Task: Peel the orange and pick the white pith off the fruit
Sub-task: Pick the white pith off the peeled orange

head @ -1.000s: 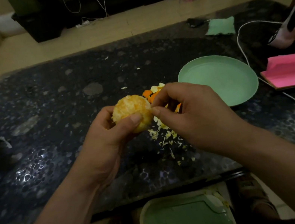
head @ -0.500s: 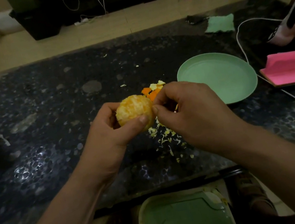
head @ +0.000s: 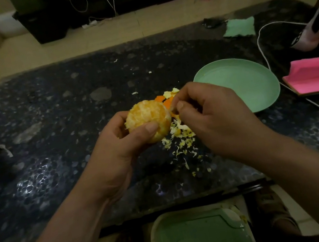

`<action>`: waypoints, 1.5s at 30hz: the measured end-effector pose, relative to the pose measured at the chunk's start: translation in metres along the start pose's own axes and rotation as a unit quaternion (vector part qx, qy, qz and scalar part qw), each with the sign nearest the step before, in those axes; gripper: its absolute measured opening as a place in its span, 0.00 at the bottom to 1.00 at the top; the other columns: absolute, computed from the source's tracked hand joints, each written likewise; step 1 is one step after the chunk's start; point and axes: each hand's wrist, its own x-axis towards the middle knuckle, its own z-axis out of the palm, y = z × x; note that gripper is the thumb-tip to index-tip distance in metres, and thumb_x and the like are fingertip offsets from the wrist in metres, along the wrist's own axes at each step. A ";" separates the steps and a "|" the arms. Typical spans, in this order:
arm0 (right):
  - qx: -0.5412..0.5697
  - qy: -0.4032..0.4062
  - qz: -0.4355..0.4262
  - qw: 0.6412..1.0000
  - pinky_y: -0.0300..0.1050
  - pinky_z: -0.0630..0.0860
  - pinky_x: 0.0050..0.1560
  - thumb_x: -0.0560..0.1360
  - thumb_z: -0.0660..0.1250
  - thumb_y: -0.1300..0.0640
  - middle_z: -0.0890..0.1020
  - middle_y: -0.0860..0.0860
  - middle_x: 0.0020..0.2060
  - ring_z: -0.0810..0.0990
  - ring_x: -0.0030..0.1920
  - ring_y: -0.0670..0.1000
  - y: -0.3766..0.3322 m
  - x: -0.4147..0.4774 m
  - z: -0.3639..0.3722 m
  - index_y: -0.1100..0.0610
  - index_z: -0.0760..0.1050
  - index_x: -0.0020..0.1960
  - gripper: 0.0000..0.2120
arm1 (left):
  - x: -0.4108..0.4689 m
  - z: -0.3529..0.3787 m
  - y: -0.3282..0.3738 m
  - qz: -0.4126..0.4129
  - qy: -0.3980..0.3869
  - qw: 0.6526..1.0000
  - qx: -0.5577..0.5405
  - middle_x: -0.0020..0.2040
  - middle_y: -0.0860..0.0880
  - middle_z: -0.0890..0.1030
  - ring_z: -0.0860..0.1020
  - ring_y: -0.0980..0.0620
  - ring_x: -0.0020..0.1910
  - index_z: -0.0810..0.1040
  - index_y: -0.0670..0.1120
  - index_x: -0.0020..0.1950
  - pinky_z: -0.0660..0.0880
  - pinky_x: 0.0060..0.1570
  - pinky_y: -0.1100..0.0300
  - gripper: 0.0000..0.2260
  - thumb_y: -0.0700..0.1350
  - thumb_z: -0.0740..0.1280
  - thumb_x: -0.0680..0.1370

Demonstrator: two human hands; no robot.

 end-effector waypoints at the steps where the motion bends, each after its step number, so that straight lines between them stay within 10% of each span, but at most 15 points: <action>1: 0.010 -0.006 0.000 1.000 0.31 0.68 0.36 0.83 0.64 0.55 0.78 0.36 0.36 0.77 0.38 0.40 0.000 0.000 -0.001 0.49 0.81 0.49 0.08 | 0.000 -0.001 0.000 0.003 0.004 1.000 0.003 0.56 0.44 0.86 0.86 0.46 0.54 0.79 0.42 0.61 0.83 0.52 0.56 0.27 0.47 0.81 0.66; 9: -0.097 -0.015 -0.074 0.992 0.45 0.78 0.45 0.81 0.70 0.45 0.82 0.41 0.47 0.79 0.46 0.44 0.001 -0.004 -0.002 0.46 0.81 0.55 0.07 | 0.000 -0.003 0.000 0.008 0.012 1.000 0.016 0.61 0.38 0.84 0.85 0.41 0.58 0.80 0.42 0.62 0.83 0.59 0.50 0.25 0.46 0.81 0.68; 25: -0.191 0.012 -0.182 0.965 0.51 0.75 0.37 0.77 0.67 0.54 0.78 0.48 0.39 0.75 0.38 0.50 -0.001 -0.003 0.002 0.54 0.78 0.44 0.06 | 0.001 -0.002 -0.005 0.022 0.013 0.995 0.093 0.48 0.50 0.86 0.84 0.50 0.50 0.81 0.47 0.56 0.82 0.49 0.59 0.18 0.47 0.79 0.69; 45: 0.124 -0.049 0.006 0.991 0.31 0.70 0.33 0.80 0.71 0.57 0.80 0.40 0.31 0.76 0.32 0.41 -0.002 -0.001 -0.003 0.52 0.81 0.45 0.04 | -0.002 -0.007 0.002 -0.009 -0.028 0.998 -0.054 0.64 0.37 0.84 0.85 0.43 0.59 0.77 0.38 0.69 0.84 0.56 0.52 0.31 0.46 0.77 0.68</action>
